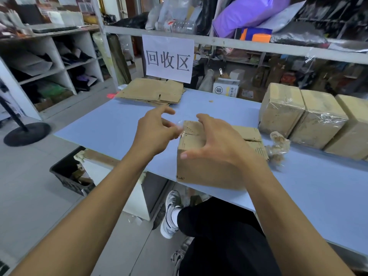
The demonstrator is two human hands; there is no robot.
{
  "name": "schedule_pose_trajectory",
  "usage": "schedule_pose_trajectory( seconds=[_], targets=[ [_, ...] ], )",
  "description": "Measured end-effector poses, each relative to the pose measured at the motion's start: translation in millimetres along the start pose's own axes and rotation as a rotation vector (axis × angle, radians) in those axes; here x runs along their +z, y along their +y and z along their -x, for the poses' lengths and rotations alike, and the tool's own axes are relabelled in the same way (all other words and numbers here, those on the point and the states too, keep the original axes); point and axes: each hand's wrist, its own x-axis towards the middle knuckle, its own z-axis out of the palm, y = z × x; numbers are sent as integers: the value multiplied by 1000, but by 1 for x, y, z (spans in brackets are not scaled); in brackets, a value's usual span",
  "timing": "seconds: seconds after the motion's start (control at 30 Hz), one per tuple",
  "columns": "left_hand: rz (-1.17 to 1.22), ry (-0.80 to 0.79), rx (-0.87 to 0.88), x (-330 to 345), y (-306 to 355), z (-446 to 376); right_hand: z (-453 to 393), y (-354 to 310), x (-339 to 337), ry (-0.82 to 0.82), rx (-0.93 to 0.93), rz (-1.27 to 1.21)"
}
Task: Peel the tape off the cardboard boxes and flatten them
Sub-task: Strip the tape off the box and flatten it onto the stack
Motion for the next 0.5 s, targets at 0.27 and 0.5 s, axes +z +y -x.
schedule_pose_trajectory(
  seconds=[0.27, 0.5],
  targets=[
    [147, -35, -50, 7, -14, 1, -2, 1, 0, 4, -13, -12],
    [368, -63, -203, 7, -13, -7, -1, 1, 0, 13, -17, -26]
  ],
)
